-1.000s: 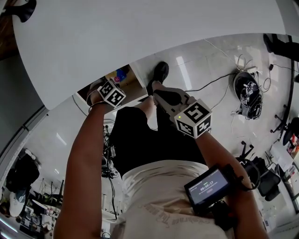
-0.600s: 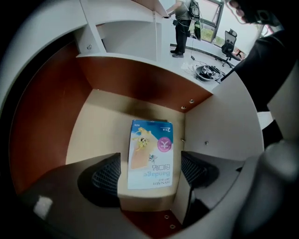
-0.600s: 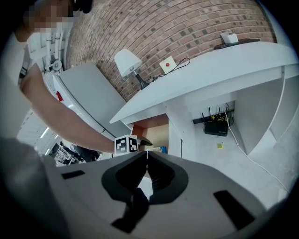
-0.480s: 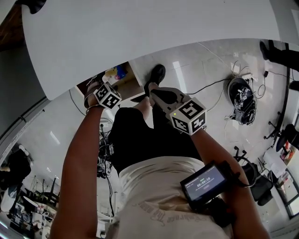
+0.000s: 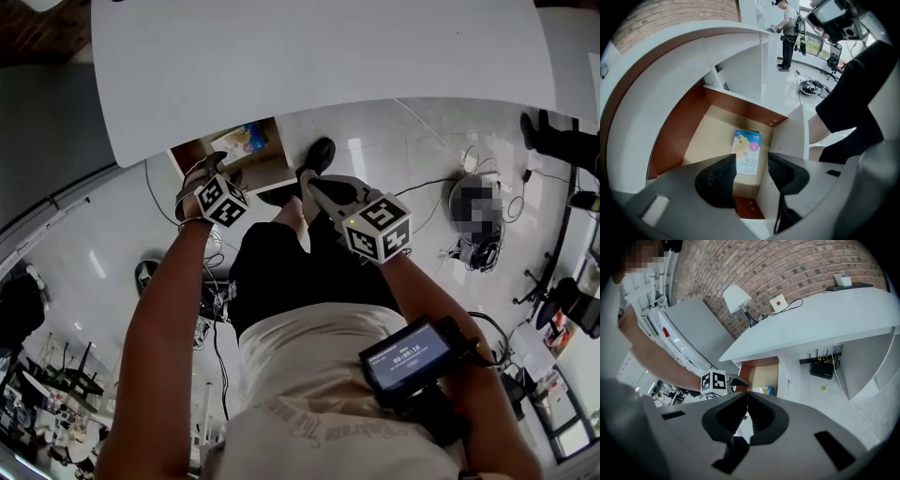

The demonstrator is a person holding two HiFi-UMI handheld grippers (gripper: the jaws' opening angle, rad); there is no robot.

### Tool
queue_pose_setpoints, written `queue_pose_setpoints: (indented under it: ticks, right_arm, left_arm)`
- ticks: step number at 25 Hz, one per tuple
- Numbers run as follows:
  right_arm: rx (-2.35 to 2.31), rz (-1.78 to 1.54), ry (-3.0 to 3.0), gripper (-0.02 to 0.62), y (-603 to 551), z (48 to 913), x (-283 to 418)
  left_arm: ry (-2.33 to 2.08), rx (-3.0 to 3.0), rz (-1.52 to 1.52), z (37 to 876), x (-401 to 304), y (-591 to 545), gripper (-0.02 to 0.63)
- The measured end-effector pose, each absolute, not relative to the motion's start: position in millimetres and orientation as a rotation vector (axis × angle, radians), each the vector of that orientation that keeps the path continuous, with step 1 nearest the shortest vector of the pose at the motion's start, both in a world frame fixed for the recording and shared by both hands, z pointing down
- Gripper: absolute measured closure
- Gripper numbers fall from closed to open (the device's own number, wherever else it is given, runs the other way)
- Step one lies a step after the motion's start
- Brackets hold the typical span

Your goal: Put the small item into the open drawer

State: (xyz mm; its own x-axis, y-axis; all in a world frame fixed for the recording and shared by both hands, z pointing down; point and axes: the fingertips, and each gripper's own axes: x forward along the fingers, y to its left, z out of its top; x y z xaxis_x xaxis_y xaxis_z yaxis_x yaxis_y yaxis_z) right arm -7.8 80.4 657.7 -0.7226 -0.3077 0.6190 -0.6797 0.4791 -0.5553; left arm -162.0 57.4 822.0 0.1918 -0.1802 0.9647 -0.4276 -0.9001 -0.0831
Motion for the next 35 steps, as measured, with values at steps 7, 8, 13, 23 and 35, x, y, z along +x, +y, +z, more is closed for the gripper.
queue_pose_setpoints:
  ticks: [7,8,13,23,35]
  right_arm:
    - [0.768,1.089,-2.308,0.589,74,641,-17]
    - [0.761,1.081,-2.311,0.589,72,637,-16]
    - [0.725,1.038,-2.333,0.589,68,623,-23]
    - [0.685,0.989,-2.37,0.589,57,598,-33]
    - [0.642,0.937,-2.405,0.589,45,580,-44]
  left_arm:
    - [-0.69,2.219,1.708,785,-177,68,0.448]
    - [-0.704,2.213,1.695,779,-176,69,0.461]
    - [-0.764,2.213,1.637,751,-178,73,0.539]
    - [-0.932,2.206,1.467,695,-175,61,0.584]
    - [-1.031,2.173,1.233,647,-167,66,0.6]
